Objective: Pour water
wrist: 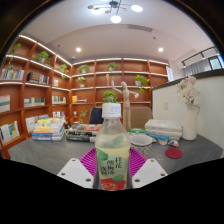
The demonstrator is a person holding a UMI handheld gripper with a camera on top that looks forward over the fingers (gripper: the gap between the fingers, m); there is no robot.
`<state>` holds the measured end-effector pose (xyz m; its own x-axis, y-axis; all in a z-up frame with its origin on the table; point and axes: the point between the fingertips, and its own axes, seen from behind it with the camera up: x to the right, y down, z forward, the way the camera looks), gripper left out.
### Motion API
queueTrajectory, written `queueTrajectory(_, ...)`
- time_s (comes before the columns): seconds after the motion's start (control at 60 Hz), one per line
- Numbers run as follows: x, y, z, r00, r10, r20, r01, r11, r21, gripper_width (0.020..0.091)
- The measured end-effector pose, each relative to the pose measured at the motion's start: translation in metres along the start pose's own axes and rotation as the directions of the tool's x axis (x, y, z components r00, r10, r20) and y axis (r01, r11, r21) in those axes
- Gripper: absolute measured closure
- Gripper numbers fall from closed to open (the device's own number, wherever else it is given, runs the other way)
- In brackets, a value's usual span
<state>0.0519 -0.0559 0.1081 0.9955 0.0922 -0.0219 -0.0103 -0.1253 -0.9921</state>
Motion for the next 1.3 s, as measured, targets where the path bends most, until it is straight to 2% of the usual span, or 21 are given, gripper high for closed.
queueTrajectory(0.133,-0.015,-0.009,0.018,0.987,0.158,0.004,-0.158,0.987,-0.026,0.0723)
queueTrajectory(0.233,-0.032,-0.022,0.040,0.914,0.404,0.041,-0.403,0.915,-0.031,0.0723)
queueTrajectory(0.383,-0.044,-0.037,0.071,0.631,0.771,0.085,-0.772,0.635,-0.038,0.0724)
queueTrajectory(0.5,-0.040,-0.053,0.088,0.345,0.930,0.131,-0.935,0.352,-0.038,0.0723)
queueTrajectory(0.7,-0.028,-0.063,0.100,-0.077,0.988,0.136,-0.996,-0.070,-0.059,0.0721)
queueTrajectory(0.967,-0.007,-0.074,0.107,-0.439,0.882,0.172,-0.898,-0.431,-0.085,0.0723)
queueTrajectory(1.133,-0.007,-0.070,0.108,-0.464,0.874,0.144,-0.886,-0.456,-0.086,0.0723)
queueTrajectory(1.233,-0.010,-0.071,0.107,-0.390,0.909,0.144,-0.921,-0.381,-0.086,0.0721)
queueTrajectory(1.3,-0.012,-0.083,0.104,-0.267,0.945,0.187,-0.963,-0.255,-0.085,0.0722)
